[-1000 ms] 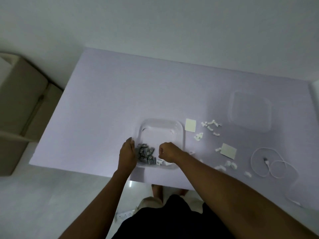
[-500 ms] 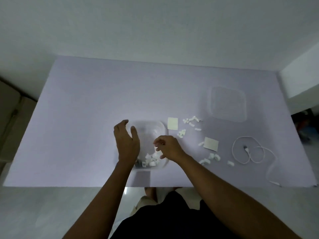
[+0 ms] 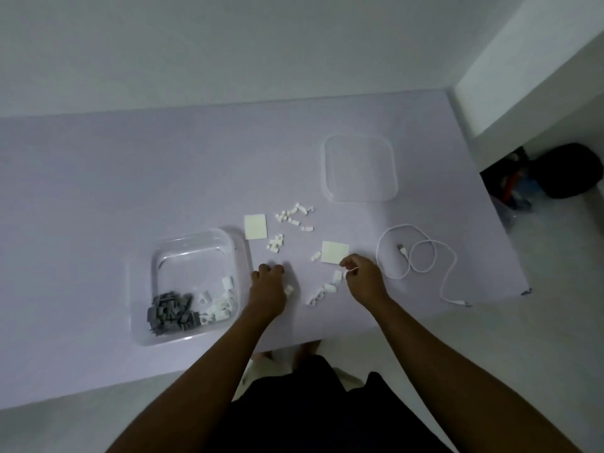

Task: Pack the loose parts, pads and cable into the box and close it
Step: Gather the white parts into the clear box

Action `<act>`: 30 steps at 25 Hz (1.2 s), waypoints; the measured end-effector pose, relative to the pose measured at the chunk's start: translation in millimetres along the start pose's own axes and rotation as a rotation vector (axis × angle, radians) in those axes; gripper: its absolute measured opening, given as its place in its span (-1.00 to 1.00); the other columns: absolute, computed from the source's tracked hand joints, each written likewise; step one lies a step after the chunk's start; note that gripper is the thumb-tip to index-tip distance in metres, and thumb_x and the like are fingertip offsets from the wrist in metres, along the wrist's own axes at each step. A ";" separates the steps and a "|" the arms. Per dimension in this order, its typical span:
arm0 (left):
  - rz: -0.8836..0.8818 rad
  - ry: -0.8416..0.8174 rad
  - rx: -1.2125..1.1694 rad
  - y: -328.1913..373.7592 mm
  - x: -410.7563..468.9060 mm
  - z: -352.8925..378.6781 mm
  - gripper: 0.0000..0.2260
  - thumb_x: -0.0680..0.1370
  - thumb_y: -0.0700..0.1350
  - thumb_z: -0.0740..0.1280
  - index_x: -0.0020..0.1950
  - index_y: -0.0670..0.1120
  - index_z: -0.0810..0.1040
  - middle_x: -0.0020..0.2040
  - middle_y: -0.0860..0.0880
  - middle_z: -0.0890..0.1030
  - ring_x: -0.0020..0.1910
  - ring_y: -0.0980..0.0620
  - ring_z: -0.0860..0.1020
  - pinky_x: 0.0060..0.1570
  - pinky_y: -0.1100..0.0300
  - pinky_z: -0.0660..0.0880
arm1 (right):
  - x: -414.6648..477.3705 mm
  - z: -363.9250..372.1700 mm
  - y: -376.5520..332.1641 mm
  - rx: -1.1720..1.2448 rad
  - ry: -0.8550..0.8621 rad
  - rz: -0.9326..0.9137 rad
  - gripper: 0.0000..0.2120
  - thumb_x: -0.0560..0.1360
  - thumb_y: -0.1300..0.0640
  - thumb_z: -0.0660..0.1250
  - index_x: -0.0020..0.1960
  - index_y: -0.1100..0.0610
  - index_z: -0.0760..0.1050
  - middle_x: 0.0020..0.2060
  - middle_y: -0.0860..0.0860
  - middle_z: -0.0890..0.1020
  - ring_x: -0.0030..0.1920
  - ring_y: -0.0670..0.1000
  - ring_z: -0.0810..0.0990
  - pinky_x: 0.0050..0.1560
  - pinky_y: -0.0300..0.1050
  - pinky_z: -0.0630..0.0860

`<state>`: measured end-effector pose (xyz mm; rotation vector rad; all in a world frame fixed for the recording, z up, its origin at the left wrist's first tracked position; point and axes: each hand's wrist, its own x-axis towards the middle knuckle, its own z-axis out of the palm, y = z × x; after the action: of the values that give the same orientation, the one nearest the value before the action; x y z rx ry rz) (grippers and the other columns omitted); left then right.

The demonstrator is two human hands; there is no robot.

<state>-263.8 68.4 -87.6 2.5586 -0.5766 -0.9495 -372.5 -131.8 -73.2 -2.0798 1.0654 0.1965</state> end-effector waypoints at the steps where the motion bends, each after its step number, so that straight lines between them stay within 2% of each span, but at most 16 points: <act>1: 0.003 0.036 0.043 -1.5 -0.7 7.7 -0.60 0.54 -0.23 0.29 0.38 -0.12 0.39 0.34 -0.19 0.35 0.29 -0.20 0.32 0.22 -0.09 0.45 | -1.0 0.3 12.7 -0.018 -0.018 -0.011 -0.67 0.43 0.45 0.26 0.00 0.10 0.60 0.00 0.12 0.62 0.01 0.11 0.61 -0.01 -0.17 0.45; 3: 0.022 0.124 0.091 -4.3 1.5 17.0 -0.68 0.56 -0.23 0.25 0.32 -0.15 0.44 0.26 -0.20 0.41 0.21 -0.18 0.38 0.14 -0.03 0.48 | 0.8 1.3 32.7 -0.039 -0.018 -0.054 -0.63 0.42 0.46 0.26 0.08 0.09 0.58 0.06 0.12 0.57 0.08 0.12 0.58 0.10 -0.09 0.50; 6: 0.022 0.163 0.055 -5.1 12.7 23.1 -0.76 0.58 -0.26 0.23 0.25 -0.20 0.47 0.18 -0.21 0.48 0.11 -0.15 0.45 0.09 0.07 0.46 | 10.0 5.5 48.6 -0.066 -0.016 -0.129 -0.57 0.41 0.45 0.27 0.19 0.11 0.56 0.15 0.13 0.55 0.20 0.14 0.53 0.25 -0.03 0.47; 10: -0.095 0.189 -0.232 0.8 17.0 15.0 -0.88 0.59 -0.28 0.19 0.08 -0.22 0.47 -0.02 -0.18 0.54 -0.03 -0.14 0.50 -0.10 0.12 0.38 | 19.1 13.3 43.3 -0.131 -0.103 -0.329 -0.49 0.38 0.51 0.25 0.24 0.15 0.57 0.18 0.13 0.52 0.25 0.13 0.42 0.28 -0.15 0.34; 13: -0.221 0.210 -0.441 6.0 2.3 17.1 -0.98 0.61 -0.24 0.16 -0.01 -0.18 0.34 -0.19 -0.09 0.48 -0.16 -0.12 0.47 -0.30 0.11 0.33 | 15.0 20.7 42.4 -0.176 -0.147 -0.391 -0.50 0.41 0.50 0.24 0.24 0.13 0.58 0.18 0.12 0.49 0.22 0.12 0.38 0.25 -0.11 0.39; 16: -0.196 0.196 -0.469 15.4 -5.8 19.1 -0.86 0.64 -0.12 0.22 0.02 -0.15 0.29 -0.23 -0.07 0.48 -0.21 -0.12 0.52 -0.38 0.20 0.35 | 20.2 23.1 51.7 -0.184 -0.094 -0.447 -0.58 0.43 0.47 0.31 0.19 0.14 0.61 0.14 0.13 0.53 0.20 0.13 0.43 0.22 -0.09 0.43; 19: -0.150 0.063 -0.353 17.9 -5.4 21.8 -0.53 0.47 0.19 0.41 0.12 -0.09 0.31 -0.18 0.03 0.48 -0.22 0.00 0.52 -0.30 0.17 0.43 | 24.1 22.6 62.8 -0.168 -0.108 -0.433 -0.69 0.46 0.40 0.38 0.16 0.17 0.63 0.09 0.14 0.57 0.18 0.13 0.49 0.18 -0.18 0.39; 21: -0.109 -0.016 -0.194 16.0 -4.9 26.2 -0.49 0.42 0.16 0.48 0.15 -0.10 0.35 -0.07 -0.02 0.53 -0.13 -0.02 0.52 -0.20 0.13 0.44 | 26.0 19.4 66.9 -0.118 -0.111 -0.399 -0.72 0.47 0.35 0.40 0.15 0.17 0.62 0.08 0.12 0.59 0.15 0.10 0.51 0.18 -0.17 0.42; 23: -0.090 -0.032 -0.104 10.9 -2.3 34.1 -0.59 0.47 0.02 0.46 0.15 -0.13 0.38 0.07 -0.12 0.55 -0.06 -0.05 0.49 -0.13 0.13 0.42 | 26.6 16.4 67.9 -0.004 -0.093 -0.329 -0.77 0.46 0.31 0.43 0.10 0.15 0.63 0.03 0.09 0.63 0.05 0.06 0.57 0.13 -0.08 0.51; 25: -0.083 0.007 -0.097 8.5 -1.0 38.4 -0.69 0.54 -0.03 0.38 0.16 -0.16 0.40 0.14 -0.18 0.52 -0.01 -0.07 0.49 -0.10 0.18 0.38 | 26.4 11.2 63.0 0.250 -0.095 -0.174 -0.83 0.46 0.29 0.47 0.03 0.13 0.65 -0.11 0.08 0.69 -0.15 0.02 0.62 -0.03 -0.07 0.58; 27: -0.083 0.043 -0.103 9.4 -1.3 37.4 -0.73 0.60 -0.06 0.30 0.20 -0.19 0.39 0.16 -0.20 0.51 0.02 -0.12 0.52 -0.09 0.18 0.39 | 24.5 2.7 51.9 0.605 -0.185 0.048 -0.85 0.46 0.30 0.49 0.01 0.16 0.66 -0.19 0.06 0.71 -0.23 0.03 0.61 -0.12 -0.08 0.62; 30: -0.023 0.036 -0.006 14.8 -5.6 34.5 -0.78 0.66 -0.13 0.17 0.23 -0.24 0.41 0.18 -0.22 0.47 0.10 -0.17 0.50 -0.01 0.05 0.47 | 15.6 -14.8 32.9 1.127 -0.430 0.315 -0.86 0.48 0.32 0.44 0.02 0.19 0.64 -0.17 0.03 0.68 -0.19 -0.04 0.58 -0.18 -0.22 0.60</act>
<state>-294.7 52.2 -102.5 2.5770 -0.5344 -0.9095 -389.9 -163.3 -88.8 -0.8132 0.9017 0.1360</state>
